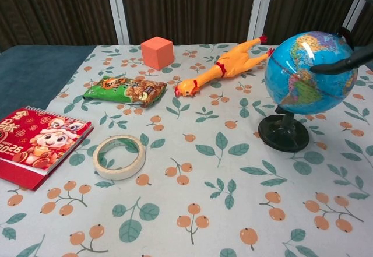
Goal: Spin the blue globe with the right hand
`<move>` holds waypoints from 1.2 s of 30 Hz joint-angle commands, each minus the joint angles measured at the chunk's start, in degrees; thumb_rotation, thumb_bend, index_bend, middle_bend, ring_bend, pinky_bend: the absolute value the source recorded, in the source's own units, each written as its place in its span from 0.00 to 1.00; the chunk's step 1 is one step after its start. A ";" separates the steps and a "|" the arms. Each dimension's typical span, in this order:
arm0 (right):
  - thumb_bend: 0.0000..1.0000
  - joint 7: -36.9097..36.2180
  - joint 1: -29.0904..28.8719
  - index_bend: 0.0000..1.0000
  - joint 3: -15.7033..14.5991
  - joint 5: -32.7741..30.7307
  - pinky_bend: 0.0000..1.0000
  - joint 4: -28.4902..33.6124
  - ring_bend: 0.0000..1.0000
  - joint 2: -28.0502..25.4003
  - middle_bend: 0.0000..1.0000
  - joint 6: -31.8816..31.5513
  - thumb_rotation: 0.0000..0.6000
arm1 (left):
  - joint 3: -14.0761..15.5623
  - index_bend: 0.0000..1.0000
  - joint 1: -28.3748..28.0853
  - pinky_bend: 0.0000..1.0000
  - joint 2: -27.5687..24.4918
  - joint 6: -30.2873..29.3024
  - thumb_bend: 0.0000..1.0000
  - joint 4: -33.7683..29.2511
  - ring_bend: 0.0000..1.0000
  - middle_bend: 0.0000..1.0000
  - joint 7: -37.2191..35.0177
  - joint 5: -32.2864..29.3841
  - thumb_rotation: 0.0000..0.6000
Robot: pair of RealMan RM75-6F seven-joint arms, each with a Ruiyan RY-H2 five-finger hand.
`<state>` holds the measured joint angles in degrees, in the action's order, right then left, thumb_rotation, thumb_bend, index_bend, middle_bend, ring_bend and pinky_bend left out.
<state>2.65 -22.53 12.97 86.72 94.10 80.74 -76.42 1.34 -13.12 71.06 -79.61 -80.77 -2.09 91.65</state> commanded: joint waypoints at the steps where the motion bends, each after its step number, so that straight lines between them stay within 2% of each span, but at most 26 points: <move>1: 0.00 0.26 -0.12 0.00 -0.09 -0.51 0.00 -0.12 0.00 -0.10 0.00 0.12 1.00 | -0.03 0.03 -0.07 0.00 -0.04 0.13 0.44 0.04 0.00 0.00 -0.03 -0.05 1.00; 36: 0.00 -3.11 1.71 0.00 -2.09 -5.07 0.00 -5.58 0.00 -4.08 0.00 0.54 1.00 | 0.05 0.03 -0.24 0.00 0.80 1.02 0.44 0.33 0.00 0.00 1.59 -0.47 1.00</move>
<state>-0.48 -20.84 10.90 81.69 88.57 76.70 -75.89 1.39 -13.36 71.87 -78.60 -80.45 -0.50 91.19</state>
